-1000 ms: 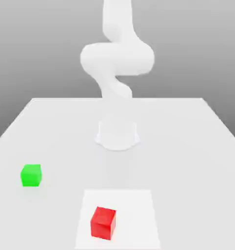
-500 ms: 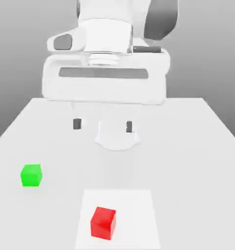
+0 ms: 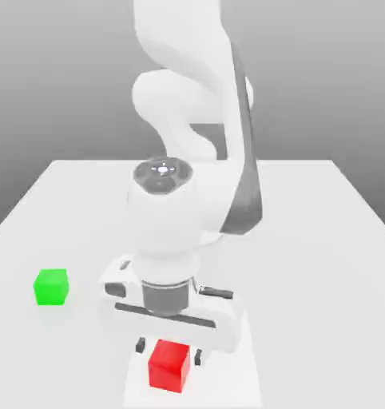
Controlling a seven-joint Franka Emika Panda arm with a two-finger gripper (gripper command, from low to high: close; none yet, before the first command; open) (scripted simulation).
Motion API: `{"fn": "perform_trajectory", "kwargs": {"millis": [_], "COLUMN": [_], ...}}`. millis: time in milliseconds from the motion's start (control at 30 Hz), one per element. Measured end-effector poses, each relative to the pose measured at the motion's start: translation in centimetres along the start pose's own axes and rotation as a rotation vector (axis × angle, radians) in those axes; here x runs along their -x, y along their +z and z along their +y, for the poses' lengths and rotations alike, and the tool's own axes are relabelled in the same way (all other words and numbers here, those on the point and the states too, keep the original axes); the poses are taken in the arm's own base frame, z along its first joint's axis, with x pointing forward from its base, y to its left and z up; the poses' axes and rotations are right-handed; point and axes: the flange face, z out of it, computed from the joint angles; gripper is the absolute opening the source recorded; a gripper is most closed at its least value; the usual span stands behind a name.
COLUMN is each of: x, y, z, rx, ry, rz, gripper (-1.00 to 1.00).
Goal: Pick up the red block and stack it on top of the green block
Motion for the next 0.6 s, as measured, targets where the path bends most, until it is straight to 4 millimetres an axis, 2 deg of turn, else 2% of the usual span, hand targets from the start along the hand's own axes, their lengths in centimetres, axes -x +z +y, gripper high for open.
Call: {"fn": "perform_trajectory", "kwargs": {"millis": [200,367,467,600], "x": [0.0,0.0,-2.8,-7.4], "y": [0.0,-5.2,-6.7,-7.8], "z": [0.0,0.0,3.3,10.2], "rx": [0.0,0.0,0.005,0.01], "ry": [0.0,0.001,0.185,0.535], "rz": [0.0,0.0,0.008,0.017], "gripper": [-1.0,-1.0,-1.0,-1.0]}}
